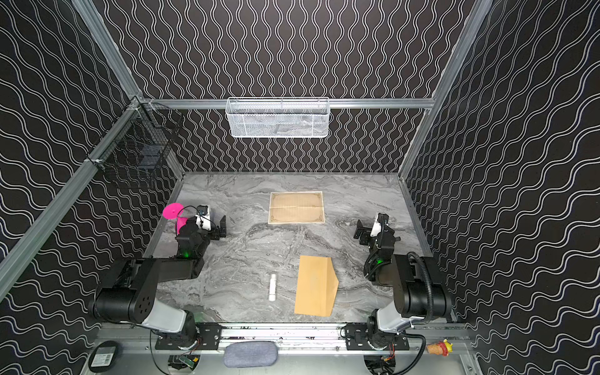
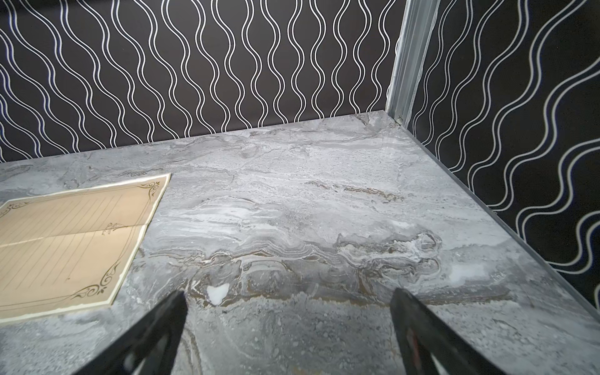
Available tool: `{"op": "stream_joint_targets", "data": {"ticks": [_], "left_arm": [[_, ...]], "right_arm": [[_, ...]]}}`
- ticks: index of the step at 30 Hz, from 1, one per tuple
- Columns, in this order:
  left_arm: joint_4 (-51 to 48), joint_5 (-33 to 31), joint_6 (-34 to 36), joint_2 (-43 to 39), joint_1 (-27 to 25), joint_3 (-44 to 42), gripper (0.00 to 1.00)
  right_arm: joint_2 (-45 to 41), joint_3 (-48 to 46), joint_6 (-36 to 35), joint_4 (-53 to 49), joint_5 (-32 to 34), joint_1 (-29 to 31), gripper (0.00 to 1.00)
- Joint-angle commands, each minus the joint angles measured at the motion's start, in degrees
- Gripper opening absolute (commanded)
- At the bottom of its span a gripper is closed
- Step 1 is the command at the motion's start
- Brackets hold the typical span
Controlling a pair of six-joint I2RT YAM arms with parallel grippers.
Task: Place the letter into the envelope and seal it
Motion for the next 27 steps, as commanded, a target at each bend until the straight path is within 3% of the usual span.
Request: {"op": "stream_joint_targets", "data": {"ticks": [1,17,19,21,22,24,27], "left_arm": [[1.5,0.5,0.2,-0.3,0.2,0.0,0.99],[1.8,-0.8,0.6,-0.2,-0.5,-0.1,0.99],[2.2,-4.2,1.0,-0.8,-1.9,-0.5,0.99],[0.7,-10.2,1.8,-3.6,-4.3,-0.5,0.99],[-2.0,-12.8,2.3,-6.0,-5.3,0.5,0.99],[-15.3,-17.7,2.0,-11.8,-7.6,5.3,0.99],[-35.4,-14.1,-6.3,-15.4,-8.2,15.4,0.99]], "right_arm": [[-0.2,-0.2,-0.4,2.1,0.0,0.1,1.0],[-0.3,-0.6,-0.3,2.7,-0.3,0.0,1.0],[-0.6,-0.7,-0.4,2.8,0.5,0.2,1.0],[-2.1,-0.3,0.8,1.6,8.7,1.6,1.0],[-4.7,0.5,1.0,-1.7,13.0,2.9,1.0],[-10.9,4.5,-1.0,-13.7,15.1,5.8,1.0],[-14.9,13.0,5.8,-31.1,15.6,10.4,1.0]]}}
